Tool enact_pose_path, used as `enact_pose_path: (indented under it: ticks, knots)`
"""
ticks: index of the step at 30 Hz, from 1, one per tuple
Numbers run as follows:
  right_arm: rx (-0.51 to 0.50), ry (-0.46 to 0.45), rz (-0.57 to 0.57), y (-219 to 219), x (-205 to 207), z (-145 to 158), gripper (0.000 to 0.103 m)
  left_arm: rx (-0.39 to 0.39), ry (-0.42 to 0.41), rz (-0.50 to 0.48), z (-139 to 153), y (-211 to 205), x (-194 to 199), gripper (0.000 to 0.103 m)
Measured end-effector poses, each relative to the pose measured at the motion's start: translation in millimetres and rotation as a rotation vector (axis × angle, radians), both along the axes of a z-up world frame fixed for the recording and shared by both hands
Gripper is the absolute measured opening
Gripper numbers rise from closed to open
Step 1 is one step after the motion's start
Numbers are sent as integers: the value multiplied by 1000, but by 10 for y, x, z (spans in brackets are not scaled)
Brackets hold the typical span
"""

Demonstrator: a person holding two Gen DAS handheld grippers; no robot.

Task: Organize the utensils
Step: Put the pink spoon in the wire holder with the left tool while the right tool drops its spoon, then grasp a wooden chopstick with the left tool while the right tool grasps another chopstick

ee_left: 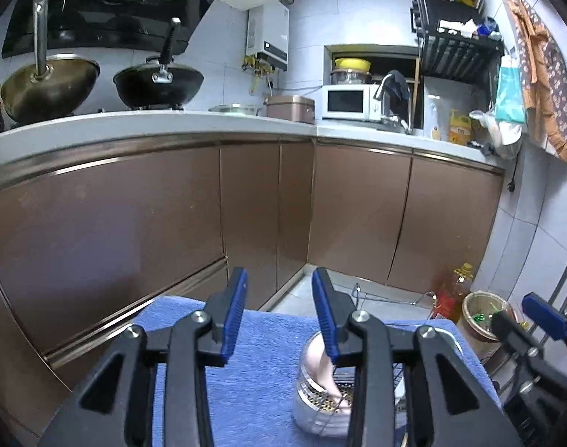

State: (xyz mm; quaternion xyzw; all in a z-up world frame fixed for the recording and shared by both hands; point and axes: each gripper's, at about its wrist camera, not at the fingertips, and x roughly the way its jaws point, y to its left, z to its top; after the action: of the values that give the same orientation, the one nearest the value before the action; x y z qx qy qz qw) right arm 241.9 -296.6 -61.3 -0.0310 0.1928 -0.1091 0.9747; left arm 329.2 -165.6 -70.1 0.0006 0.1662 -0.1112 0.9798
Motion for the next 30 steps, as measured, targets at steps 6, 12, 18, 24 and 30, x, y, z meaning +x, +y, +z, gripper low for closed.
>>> enact_pose_path:
  ticks: [6, 12, 18, 24, 30]
  knots:
    - [76, -3, 52, -58, -421, 205, 38, -1, 30, -53, 308, 447, -315, 34]
    - [104, 4, 107, 26, -865, 328, 38, 48, 29, -25, 470, 1095, -811, 35]
    - [132, 69, 194, 242, -1120, 285, 38, 60, 180, 1, 269, 1793, -1121, 35]
    - [207, 181, 297, 552, -1185, 14, 37, -31, 448, -23, -260, 2338, -1295, 35]
    - [354, 358, 393, 789, -1014, -365, 34, -145, 659, -50, -764, 2514, -1243, 34]
